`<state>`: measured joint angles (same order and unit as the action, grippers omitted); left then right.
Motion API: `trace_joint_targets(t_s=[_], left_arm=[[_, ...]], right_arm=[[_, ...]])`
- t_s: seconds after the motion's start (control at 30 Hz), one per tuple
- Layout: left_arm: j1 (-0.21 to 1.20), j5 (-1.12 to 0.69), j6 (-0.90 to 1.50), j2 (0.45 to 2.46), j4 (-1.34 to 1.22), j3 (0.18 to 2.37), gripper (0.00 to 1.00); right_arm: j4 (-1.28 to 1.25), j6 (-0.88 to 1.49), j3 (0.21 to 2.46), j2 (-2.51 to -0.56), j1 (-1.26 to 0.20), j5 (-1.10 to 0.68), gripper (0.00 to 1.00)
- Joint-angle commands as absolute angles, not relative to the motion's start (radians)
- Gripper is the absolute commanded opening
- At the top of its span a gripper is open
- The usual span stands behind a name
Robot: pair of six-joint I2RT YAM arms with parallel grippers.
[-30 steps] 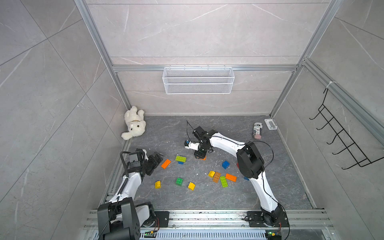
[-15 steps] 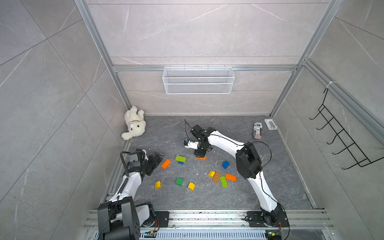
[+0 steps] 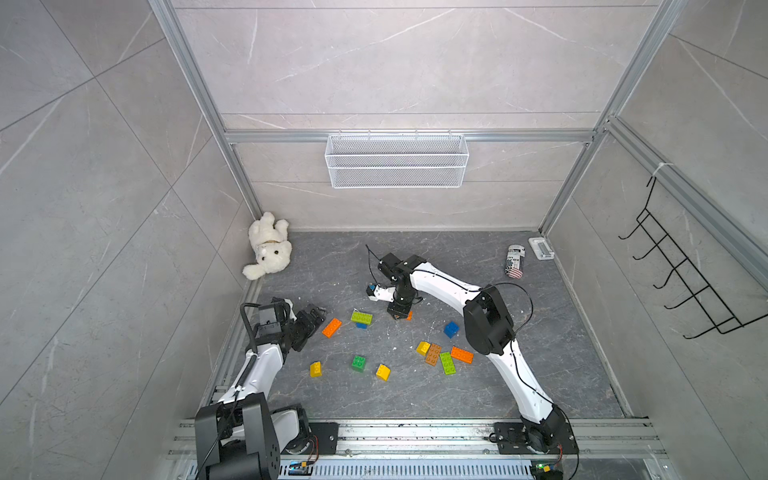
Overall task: Assemble a fork with lego
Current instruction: Adjust the lego brick at the center of the board.
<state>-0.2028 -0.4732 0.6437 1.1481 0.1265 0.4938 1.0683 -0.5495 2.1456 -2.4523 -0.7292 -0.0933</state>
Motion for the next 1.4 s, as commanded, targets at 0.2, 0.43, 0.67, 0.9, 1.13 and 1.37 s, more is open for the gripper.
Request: trace_joint_targets(t_s=[0.2,0.43,0.67,0.9,1.13,1.37], left_arm=[[-0.204,-0.471,0.628,1.150,0.110,0.519,0.98],[-0.204,-0.472,0.629,1.149,0.108,0.515,0.98],[-0.204,-0.472,0.630,1.152,0.106,0.515,0.98],[-0.204,-0.472,0.629,1.155,0.104,0.513,0.98],[-0.204,-0.472,0.630,1.157,0.105,0.516,0.98],[-0.204,-0.474,0.630,1.148,0.109,0.516,0.98]], right_arm=[[1.100,-0.541,2.191,-2.482,-0.738,-0.096,0.45],[1.118,-0.540,2.214,-2.491,-0.740,-0.092,0.42],[1.131,-0.538,2.218,-2.500,-0.743,-0.096,0.39],[1.140,-0.535,2.216,-2.505,-0.743,-0.092,0.42],[1.131,-0.532,2.223,-2.494,-0.744,-0.102,0.34],[1.159,-0.558,2.244,-2.424,-0.748,-0.119,0.31]])
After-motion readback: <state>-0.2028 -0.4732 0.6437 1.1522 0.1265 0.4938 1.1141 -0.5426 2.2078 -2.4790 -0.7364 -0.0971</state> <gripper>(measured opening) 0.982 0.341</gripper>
